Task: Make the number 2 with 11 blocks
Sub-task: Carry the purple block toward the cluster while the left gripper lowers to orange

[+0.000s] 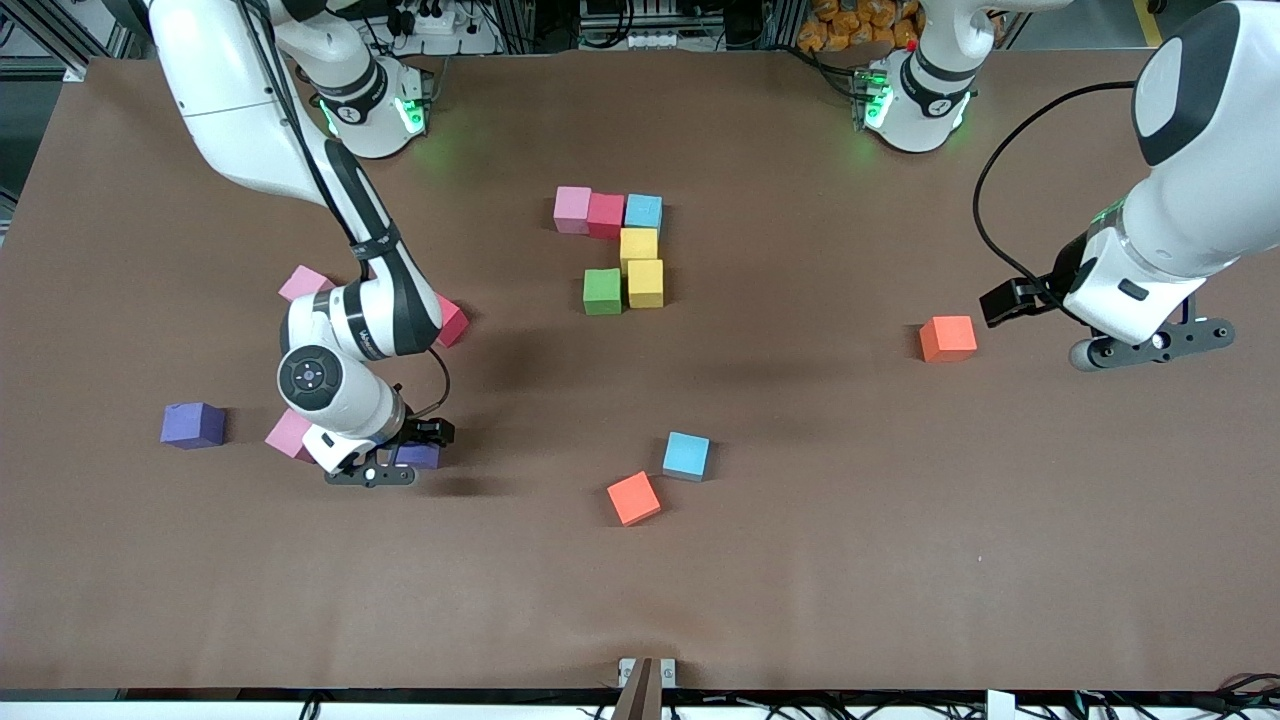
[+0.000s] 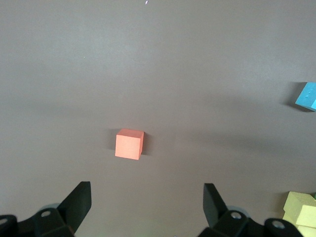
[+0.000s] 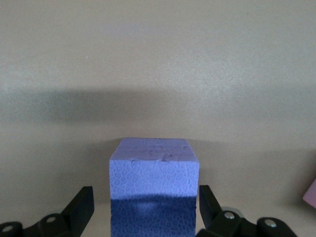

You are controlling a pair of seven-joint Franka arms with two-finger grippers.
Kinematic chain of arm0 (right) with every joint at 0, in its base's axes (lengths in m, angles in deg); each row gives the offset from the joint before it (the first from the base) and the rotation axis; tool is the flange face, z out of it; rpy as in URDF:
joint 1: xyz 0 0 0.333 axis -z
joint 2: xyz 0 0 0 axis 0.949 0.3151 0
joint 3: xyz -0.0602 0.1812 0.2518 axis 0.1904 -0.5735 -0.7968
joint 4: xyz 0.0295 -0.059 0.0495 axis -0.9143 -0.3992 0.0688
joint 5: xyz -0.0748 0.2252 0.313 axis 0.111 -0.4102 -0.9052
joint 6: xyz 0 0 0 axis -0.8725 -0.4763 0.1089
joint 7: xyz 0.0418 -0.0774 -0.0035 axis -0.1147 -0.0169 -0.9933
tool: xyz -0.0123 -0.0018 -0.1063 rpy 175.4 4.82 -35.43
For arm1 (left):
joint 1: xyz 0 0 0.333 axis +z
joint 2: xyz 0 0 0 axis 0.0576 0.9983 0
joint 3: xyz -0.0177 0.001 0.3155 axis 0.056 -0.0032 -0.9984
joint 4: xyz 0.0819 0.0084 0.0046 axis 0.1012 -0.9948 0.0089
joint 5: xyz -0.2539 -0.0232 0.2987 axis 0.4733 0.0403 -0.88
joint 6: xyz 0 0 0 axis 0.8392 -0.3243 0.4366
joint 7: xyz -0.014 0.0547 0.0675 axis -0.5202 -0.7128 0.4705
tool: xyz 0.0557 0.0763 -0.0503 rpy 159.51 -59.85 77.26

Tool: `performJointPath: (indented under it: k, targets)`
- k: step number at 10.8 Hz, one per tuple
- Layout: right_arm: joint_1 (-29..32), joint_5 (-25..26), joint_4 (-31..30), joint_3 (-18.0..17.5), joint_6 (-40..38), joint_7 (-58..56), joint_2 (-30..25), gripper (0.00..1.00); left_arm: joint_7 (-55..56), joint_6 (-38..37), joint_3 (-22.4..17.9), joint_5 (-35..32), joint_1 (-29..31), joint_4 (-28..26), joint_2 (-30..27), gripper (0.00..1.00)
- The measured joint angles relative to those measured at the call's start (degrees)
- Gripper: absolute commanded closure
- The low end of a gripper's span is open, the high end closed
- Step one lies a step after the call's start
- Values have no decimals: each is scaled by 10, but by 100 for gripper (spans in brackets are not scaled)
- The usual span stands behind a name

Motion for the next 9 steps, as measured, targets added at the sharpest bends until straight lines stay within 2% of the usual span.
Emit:
performJointPath:
  k: [3,4,7,9]
  targets:
    - [2,0,0,0,1,-31,2,19,1,0,0,0,1,-1,5,0]
    - [2,0,0,-2,6,-33,4,24,4,-1,-1,0,3,-1,17,0]
    - [2,0,-1,-8,16,-34,13,61,5,8,-3,-1,4,12,79,0]
    - [2,0,0,-9,17,-34,13,64,6,8,-4,-2,5,20,98,0]
